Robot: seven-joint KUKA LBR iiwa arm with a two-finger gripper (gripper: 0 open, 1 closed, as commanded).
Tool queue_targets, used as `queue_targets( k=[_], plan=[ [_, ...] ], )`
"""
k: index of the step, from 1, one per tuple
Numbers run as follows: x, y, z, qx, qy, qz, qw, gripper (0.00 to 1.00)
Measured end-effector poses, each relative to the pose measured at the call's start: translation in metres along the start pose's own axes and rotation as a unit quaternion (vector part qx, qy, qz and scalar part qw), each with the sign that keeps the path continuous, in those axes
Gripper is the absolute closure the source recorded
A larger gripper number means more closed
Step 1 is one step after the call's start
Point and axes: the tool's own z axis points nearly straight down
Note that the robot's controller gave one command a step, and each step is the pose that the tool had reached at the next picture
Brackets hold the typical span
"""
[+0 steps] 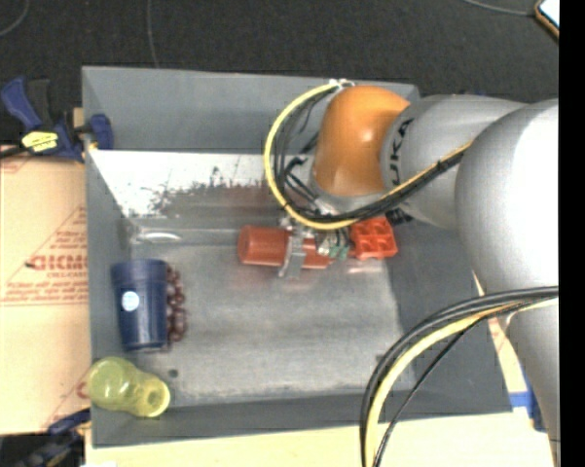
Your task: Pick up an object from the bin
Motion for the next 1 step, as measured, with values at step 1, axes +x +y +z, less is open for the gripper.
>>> queue_targets(
  k=[1],
  plan=[
    [0.0004,-0.0002,-0.0199,0.0,0.002,0.0,1.0,1.0]
  ],
)
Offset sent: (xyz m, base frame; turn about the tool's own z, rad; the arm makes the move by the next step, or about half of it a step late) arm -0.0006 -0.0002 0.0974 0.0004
